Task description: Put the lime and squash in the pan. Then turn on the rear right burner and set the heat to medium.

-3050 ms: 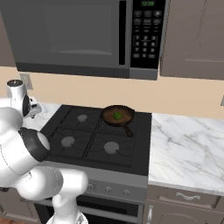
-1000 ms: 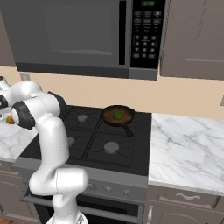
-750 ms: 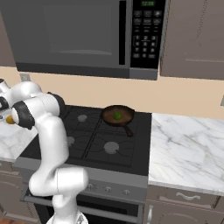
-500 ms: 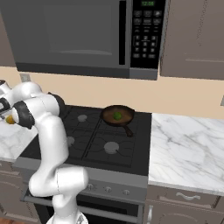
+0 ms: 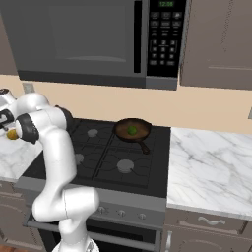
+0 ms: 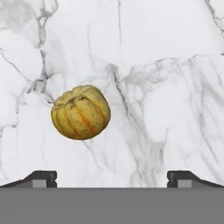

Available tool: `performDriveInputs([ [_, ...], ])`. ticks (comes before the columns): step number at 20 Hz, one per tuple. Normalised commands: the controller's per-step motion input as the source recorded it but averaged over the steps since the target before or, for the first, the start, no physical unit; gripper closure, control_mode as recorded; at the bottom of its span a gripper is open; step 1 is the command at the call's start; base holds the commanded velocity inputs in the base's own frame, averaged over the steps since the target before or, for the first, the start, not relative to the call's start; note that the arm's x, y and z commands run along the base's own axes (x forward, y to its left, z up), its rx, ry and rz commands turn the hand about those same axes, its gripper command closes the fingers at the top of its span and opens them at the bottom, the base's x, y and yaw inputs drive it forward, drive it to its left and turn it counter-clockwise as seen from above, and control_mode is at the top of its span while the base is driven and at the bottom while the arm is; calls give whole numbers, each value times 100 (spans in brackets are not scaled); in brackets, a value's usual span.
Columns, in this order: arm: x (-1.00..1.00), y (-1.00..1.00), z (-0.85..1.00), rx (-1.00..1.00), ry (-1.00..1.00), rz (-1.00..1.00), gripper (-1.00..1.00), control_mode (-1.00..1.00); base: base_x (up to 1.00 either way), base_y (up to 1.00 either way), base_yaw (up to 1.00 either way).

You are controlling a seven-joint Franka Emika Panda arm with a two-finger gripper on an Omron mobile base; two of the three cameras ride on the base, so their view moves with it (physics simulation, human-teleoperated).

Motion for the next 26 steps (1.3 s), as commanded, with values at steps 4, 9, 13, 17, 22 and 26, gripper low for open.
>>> performDriveInputs([
  [4, 7, 29, -1, 0, 0, 0, -100, -100, 0, 0, 0],
  [9, 0, 22, 0, 0, 0, 0, -100, -100, 0, 0, 0],
  [13, 4, 11, -1, 0, 0, 0, -100, -100, 0, 0, 0],
  [17, 7, 8, -4, 0, 0, 0, -100, -100, 0, 0, 0],
  [22, 12, 0, -28, 1, 0, 0, -100, -100, 0, 0, 0],
  [26, 14, 0, -34, 4, 0, 0, -100, -100, 0, 0, 0],
])
